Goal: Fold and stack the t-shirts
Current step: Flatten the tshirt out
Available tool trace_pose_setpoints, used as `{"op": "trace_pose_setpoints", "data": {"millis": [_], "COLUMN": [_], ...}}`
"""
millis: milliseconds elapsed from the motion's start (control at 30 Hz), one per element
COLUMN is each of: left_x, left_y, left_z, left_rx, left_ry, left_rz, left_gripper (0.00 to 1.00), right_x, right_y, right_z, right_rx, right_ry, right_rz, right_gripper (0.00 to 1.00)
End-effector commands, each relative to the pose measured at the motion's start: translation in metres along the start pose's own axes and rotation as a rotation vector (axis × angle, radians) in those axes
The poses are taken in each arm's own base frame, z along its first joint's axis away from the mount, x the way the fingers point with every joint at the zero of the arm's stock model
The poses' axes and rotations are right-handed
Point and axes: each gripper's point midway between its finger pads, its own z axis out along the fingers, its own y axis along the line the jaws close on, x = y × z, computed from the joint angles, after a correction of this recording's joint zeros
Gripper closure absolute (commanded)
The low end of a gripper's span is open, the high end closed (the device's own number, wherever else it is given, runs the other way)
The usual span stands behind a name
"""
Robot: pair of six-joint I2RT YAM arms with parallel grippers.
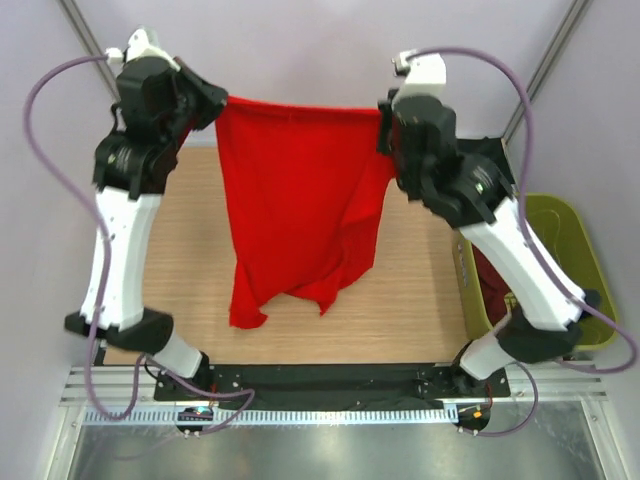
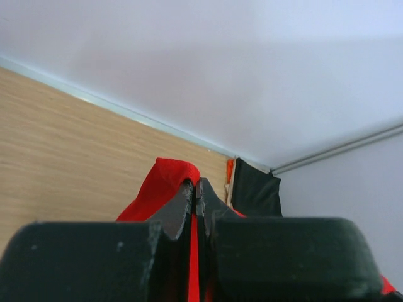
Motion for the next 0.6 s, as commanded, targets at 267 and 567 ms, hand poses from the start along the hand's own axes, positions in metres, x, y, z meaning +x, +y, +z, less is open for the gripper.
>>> {"op": "trace_pose_setpoints", "data": {"millis": [267, 567], "left_x": [-0.069, 0.062], "left_y": [-0.032, 0.161], "left_z": [0.014, 0.025], "left_rx": [0.246, -0.204], "left_ry": [-0.126, 0.103], "left_rz": [-0.140, -0.041], "left_gripper": [1.00, 1.00], "right_x": [-0.100, 0.101], "right_y": [-0.009, 0.087], "right_z": [-0.052, -0.062], "right_rx": [-0.268, -0.665], "right_ry": [-0.164, 0.308], "right_rz": [0.154, 0.240], "right_gripper": [0.99, 0.99]}}
